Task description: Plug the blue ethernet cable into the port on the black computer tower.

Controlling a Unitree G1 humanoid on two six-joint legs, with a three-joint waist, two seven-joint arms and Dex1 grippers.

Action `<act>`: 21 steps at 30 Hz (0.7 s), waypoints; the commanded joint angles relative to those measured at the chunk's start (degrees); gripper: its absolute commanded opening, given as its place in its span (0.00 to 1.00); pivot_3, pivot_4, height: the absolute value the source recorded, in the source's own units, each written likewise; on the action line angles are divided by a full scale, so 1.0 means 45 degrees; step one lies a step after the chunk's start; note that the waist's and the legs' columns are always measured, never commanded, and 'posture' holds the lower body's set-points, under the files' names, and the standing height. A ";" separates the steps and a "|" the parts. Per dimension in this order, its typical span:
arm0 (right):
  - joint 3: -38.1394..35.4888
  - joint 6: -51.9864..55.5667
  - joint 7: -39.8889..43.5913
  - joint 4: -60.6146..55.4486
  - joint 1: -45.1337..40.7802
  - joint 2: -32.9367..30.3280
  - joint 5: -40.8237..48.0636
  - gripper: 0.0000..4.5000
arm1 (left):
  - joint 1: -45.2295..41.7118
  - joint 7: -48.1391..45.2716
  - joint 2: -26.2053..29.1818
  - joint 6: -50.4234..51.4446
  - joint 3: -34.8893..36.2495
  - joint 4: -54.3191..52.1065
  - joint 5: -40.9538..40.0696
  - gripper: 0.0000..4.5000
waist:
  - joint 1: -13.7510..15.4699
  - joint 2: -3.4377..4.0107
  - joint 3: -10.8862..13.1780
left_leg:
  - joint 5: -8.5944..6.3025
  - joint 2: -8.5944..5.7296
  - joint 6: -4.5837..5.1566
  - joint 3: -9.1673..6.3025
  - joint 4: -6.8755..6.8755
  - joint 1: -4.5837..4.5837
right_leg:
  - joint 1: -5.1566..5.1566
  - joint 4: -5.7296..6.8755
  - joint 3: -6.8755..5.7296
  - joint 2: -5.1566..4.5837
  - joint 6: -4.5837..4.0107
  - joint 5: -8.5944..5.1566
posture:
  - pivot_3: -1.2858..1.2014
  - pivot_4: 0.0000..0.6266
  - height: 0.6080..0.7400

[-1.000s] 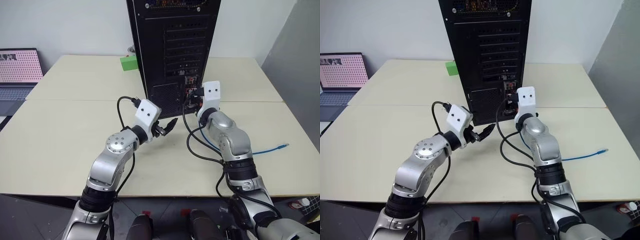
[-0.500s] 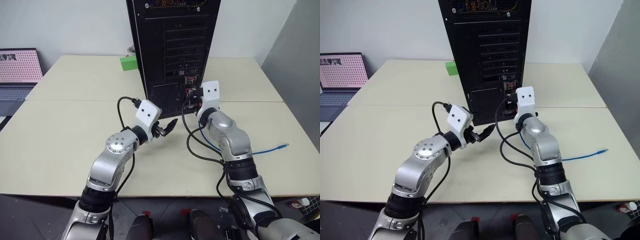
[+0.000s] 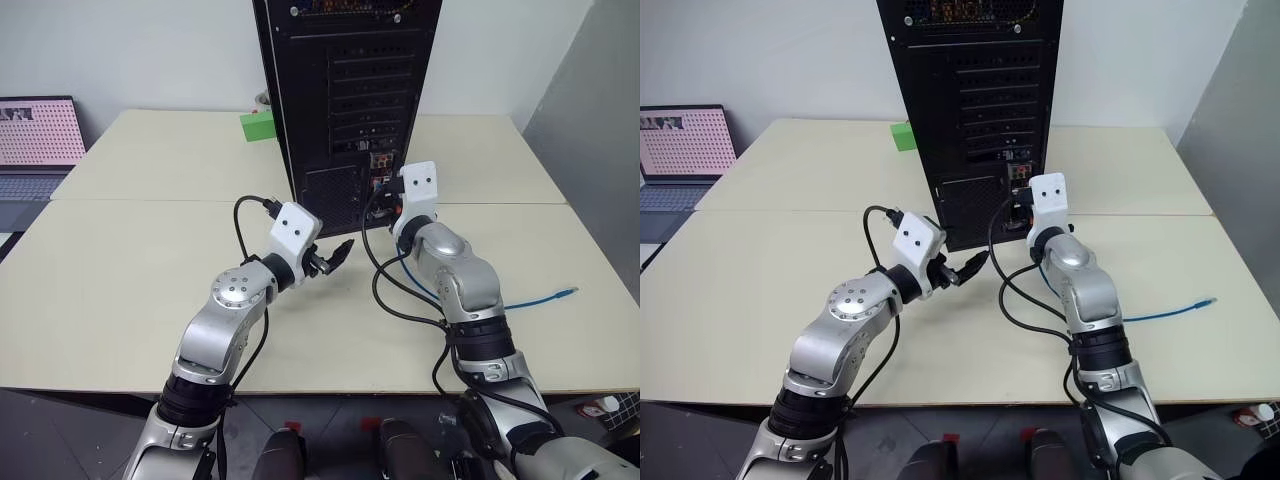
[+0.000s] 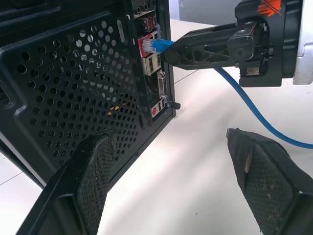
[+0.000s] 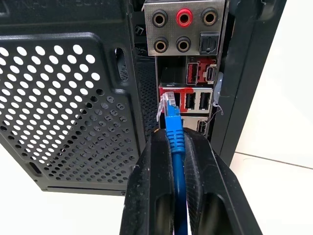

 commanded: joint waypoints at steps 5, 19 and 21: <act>-0.0253 -0.0287 -0.0147 -0.0189 -0.0353 0.0004 -0.0038 0.00 | -0.0011 -0.0050 0.0031 -0.0265 0.0088 -0.0530 0.0045 0.85 | 0.0000 0.0000 0.0000 | 0.0000 0.0000 0.0000 0.0000 0.0000 0.0000 | 0.0000 0.0000 0.0000 0.0000 0.0000 0.0000 | 0.52 0.24 1.00; -0.0102 -0.0109 -0.0084 -0.0148 -0.0448 0.0025 -0.0060 0.00 | 0.0014 0.0066 -0.0043 -0.0227 0.0057 -0.0578 0.0058 0.85 | 0.0006 0.0000 0.0000 | 0.0000 0.0000 0.0000 -0.0001 -0.0004 -0.0007 | -0.0001 -0.0014 -0.0001 -0.0001 0.0000 0.0000 | 0.52 0.24 1.00; -0.0077 0.0014 -0.0107 -0.0231 -0.0521 0.0063 -0.0046 0.00 | 0.0002 0.0074 -0.0034 -0.0233 0.0097 -0.0540 0.0049 0.85 | 0.0006 0.0000 0.0000 | 0.0000 0.0000 0.0000 0.0000 -0.0004 -0.0008 | -0.0001 -0.0014 -0.0001 -0.0001 0.0000 0.0000 | 0.52 0.24 1.00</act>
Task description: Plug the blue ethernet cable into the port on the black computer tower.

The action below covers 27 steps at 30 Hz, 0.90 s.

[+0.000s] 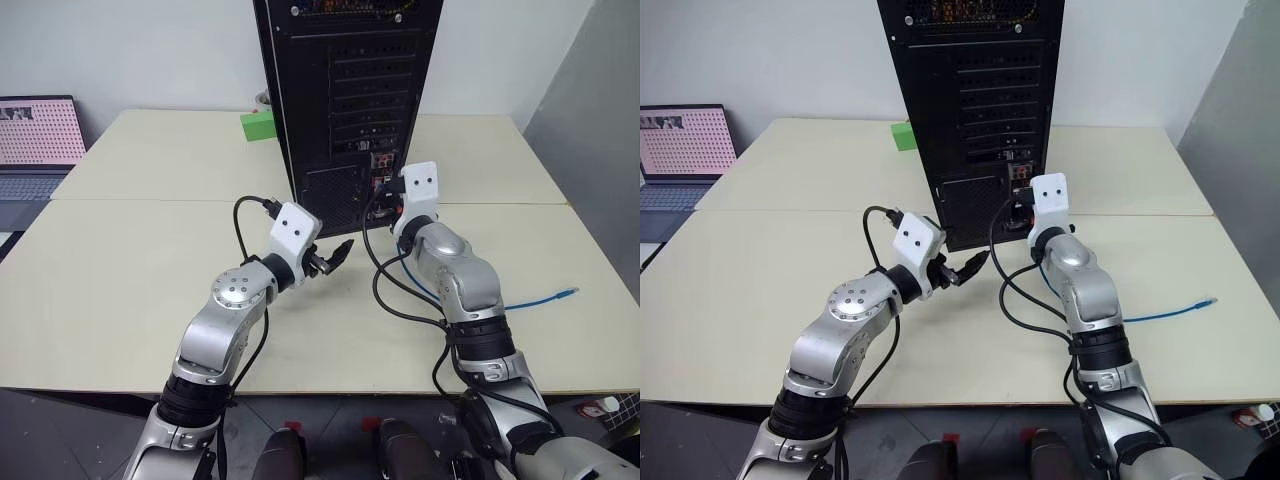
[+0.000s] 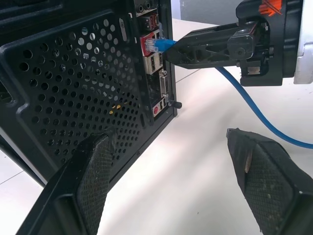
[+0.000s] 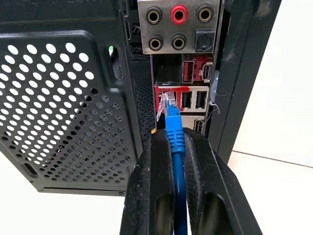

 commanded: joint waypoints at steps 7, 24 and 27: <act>-0.0063 0.0282 -0.0128 -0.0419 -0.0701 0.0188 -0.0005 0.00 | -0.0288 0.0061 0.0098 -0.0246 0.0343 -0.0296 0.0073 0.85 | -0.0005 0.0001 0.0000 | 0.0000 0.0000 0.0000 0.0001 -0.0003 0.0000 | -0.0004 0.0000 0.0001 0.0000 0.0000 0.0000 | 0.52 0.24 1.00; -0.0480 0.1143 -0.1273 -0.0801 -0.1529 0.1282 0.0073 0.00 | -0.0697 0.0125 0.0246 -0.0091 0.0536 -0.0067 0.0189 0.85 | -0.0022 0.0005 0.0004 | 0.0000 0.0000 0.0000 0.0005 -0.0015 -0.0025 | -0.0044 0.0009 0.0004 0.0001 -0.0002 0.0000 | 0.52 0.24 1.00; -0.0444 0.1016 -0.1381 -0.0654 -0.1628 0.1381 0.0010 0.00 | -0.0723 0.0150 0.0241 -0.0089 0.0522 -0.0044 0.0196 0.85 | -0.0028 0.0006 0.0004 | 0.0000 0.0000 0.0000 0.0011 -0.0015 -0.0027 | -0.0048 0.0008 0.0008 0.0000 -0.0001 0.0001 | 0.52 0.24 1.00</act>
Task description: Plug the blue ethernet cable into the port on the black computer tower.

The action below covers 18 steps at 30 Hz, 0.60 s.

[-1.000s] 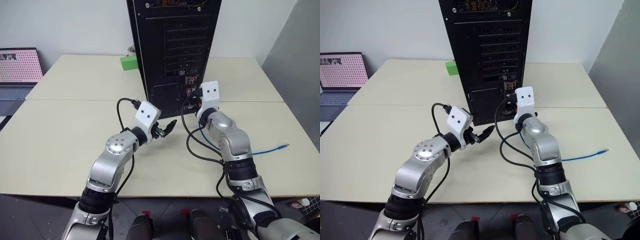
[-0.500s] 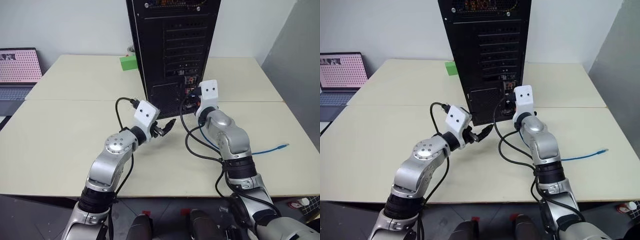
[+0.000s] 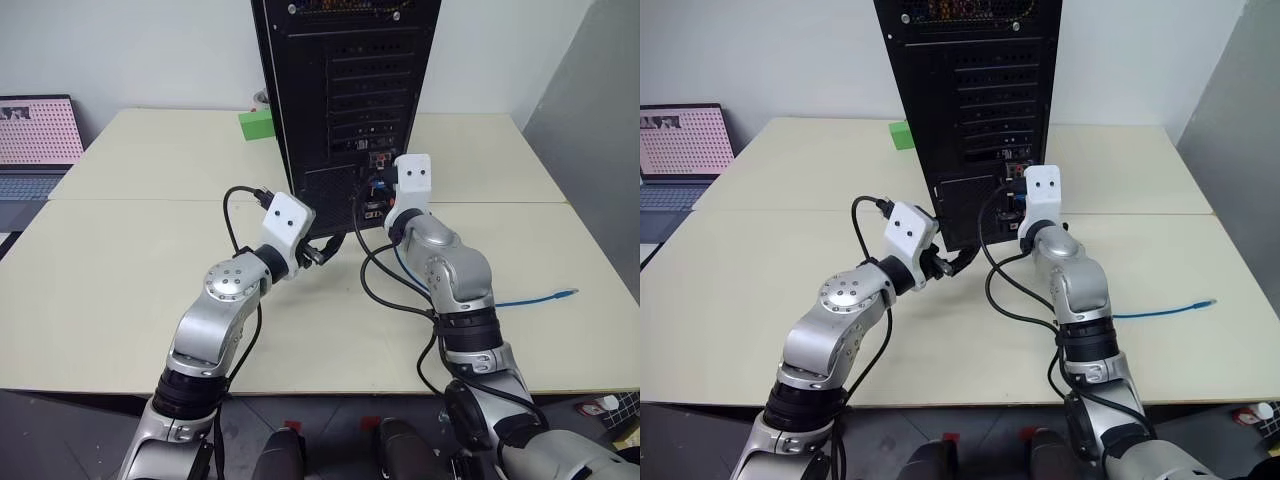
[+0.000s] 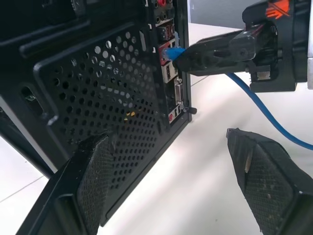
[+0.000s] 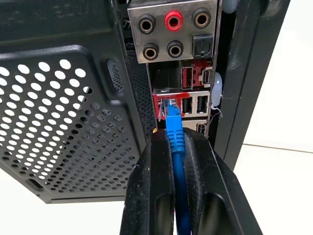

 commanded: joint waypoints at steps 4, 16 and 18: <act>0.0029 -0.0625 -0.0066 -0.0339 -0.0881 0.0194 -0.0051 0.00 | -0.0223 0.0123 -0.0010 -0.0126 0.0164 -0.0111 0.0126 0.85 | -0.0006 0.0002 0.0001 | 0.0000 0.0000 0.0000 0.0001 -0.0002 -0.0010 | -0.0020 0.0009 0.0001 0.0000 -0.0001 0.0000 | 0.52 0.24 1.00; -0.0112 -0.1100 0.0007 0.0306 -0.0961 -0.0097 -0.0129 0.00 | -0.0211 0.0146 -0.0021 -0.0107 0.0199 -0.0081 0.0126 0.85 | -0.0066 0.0002 0.0001 | 0.0001 0.0000 0.0001 0.0005 0.0000 -0.0018 | -0.0040 0.0030 0.0006 0.0001 0.0000 0.0002 | 0.52 0.24 1.00; -0.0120 -0.1064 0.0073 0.0261 -0.0906 -0.0125 -0.0078 0.00 | -0.0185 0.0172 -0.0062 -0.0043 0.0256 -0.0106 0.0060 0.85 | -0.0073 0.0002 0.0001 | 0.0001 0.0000 0.0001 0.0005 0.0000 -0.0018 | -0.0040 0.0030 0.0006 0.0001 0.0000 0.0002 | 0.52 0.24 1.00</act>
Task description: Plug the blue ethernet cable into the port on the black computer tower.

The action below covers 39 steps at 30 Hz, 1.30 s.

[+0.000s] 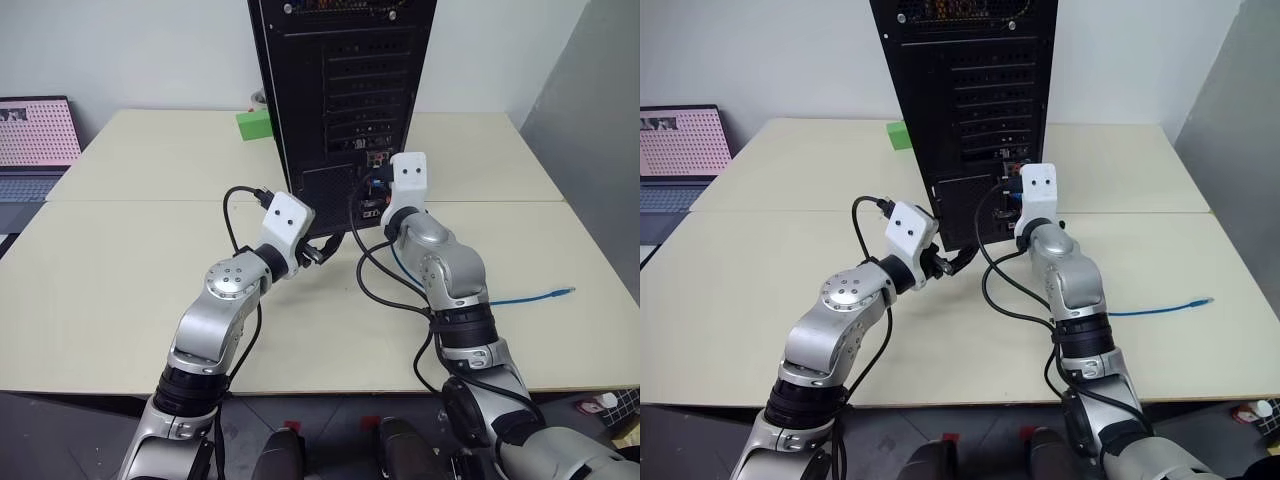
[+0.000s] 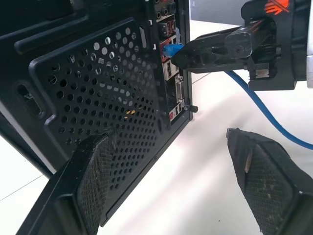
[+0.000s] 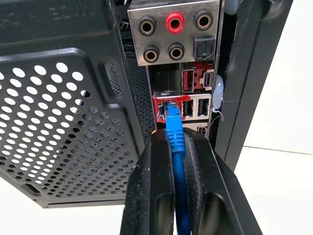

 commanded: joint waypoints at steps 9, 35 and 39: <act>0.0088 -0.0744 0.0875 -0.0818 -0.0066 -0.0355 0.0161 0.13 | -0.0188 -0.0049 -0.0071 -0.0196 0.0411 -0.0409 -0.0317 0.85 | -0.0003 0.0000 0.0000 | 0.0000 0.0000 0.0000 0.0001 0.0000 -0.0001 | -0.0001 -0.0001 0.0000 0.0000 0.0000 0.0000 | 0.52 0.24 1.00; -0.0818 -0.0265 0.6232 -0.6902 0.4590 -0.4814 0.2662 0.99 | 0.1008 -0.2168 0.2111 -0.2203 0.1676 -0.0039 -0.0716 0.85 | 0.0118 -0.0002 0.0000 | 0.0000 -0.0002 -0.0001 -0.0001 0.0001 -0.0004 | 0.0011 -0.0021 -0.0001 -0.0003 0.0000 -0.0004 | 0.52 0.24 1.00; -0.1571 -0.0680 0.7861 -0.7058 0.5642 -0.6150 0.3621 0.99 | 0.1283 -0.2767 0.2557 -0.2086 0.2319 -0.0061 -0.1348 0.85 | 0.0162 -0.0004 0.0002 | -0.0001 -0.0003 0.0000 -0.0002 0.0000 -0.0007 | 0.0027 -0.0048 -0.0007 -0.0006 -0.0002 -0.0007 | 0.52 0.24 1.00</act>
